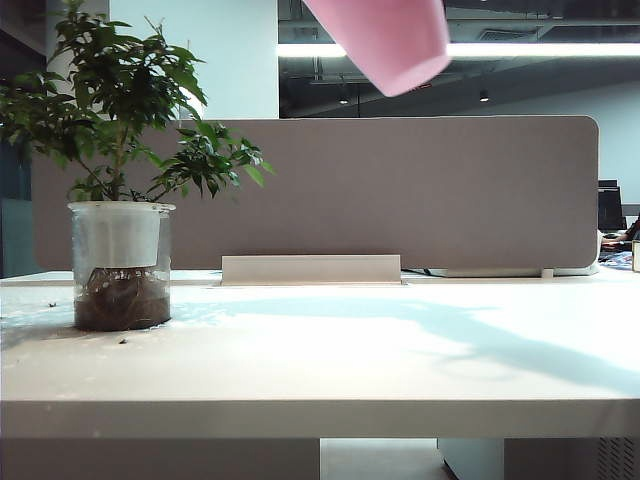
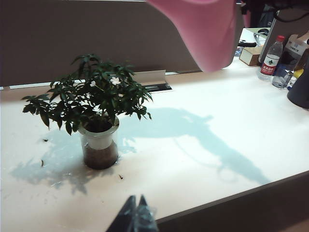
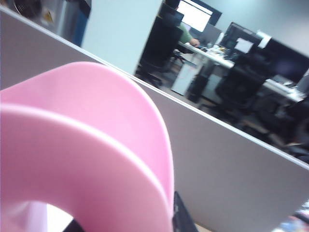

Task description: Pick up the watering can from the table, water the potted plant, and put the can back.

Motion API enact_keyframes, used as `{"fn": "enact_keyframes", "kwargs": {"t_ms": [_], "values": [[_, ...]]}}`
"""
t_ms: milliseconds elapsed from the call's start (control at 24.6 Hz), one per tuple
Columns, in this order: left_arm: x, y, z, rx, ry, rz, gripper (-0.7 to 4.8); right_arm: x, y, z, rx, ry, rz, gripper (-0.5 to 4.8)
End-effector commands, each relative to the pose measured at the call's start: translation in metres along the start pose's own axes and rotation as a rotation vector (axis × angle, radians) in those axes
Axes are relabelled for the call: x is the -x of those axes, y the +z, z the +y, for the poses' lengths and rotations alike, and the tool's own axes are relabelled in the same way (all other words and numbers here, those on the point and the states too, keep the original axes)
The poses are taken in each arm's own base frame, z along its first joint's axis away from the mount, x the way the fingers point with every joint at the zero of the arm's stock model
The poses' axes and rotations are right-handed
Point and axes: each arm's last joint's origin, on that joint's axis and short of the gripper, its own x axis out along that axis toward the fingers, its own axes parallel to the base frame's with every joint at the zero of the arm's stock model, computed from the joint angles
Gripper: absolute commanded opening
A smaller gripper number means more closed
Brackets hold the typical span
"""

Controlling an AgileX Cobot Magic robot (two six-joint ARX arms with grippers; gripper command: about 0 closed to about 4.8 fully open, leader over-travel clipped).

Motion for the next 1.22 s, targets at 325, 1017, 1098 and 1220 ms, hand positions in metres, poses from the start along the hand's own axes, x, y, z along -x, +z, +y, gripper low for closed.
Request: {"fn": "enact_keyframes", "kwargs": {"t_ms": [325, 1017, 1098, 1220], "values": [[0.0, 0.0, 0.0, -0.003, -0.001, 0.002, -0.05, -0.014, -0.028, 0.003, -0.252, 0.074, -0.113, -0.02], [0.0, 0.0, 0.0, -0.003, -0.001, 0.002, -0.05, -0.003, -0.192, 0.038, -0.429, 0.043, -0.204, -0.02], [0.0, 0.0, 0.0, -0.003, -0.001, 0.002, -0.05, 0.002, -0.218, 0.036, -0.428, 0.027, -0.221, -0.02], [0.0, 0.0, 0.0, -0.003, -0.001, 0.002, -0.05, 0.005, -0.24, 0.032, -0.447, 0.026, -0.23, -0.02]]}}
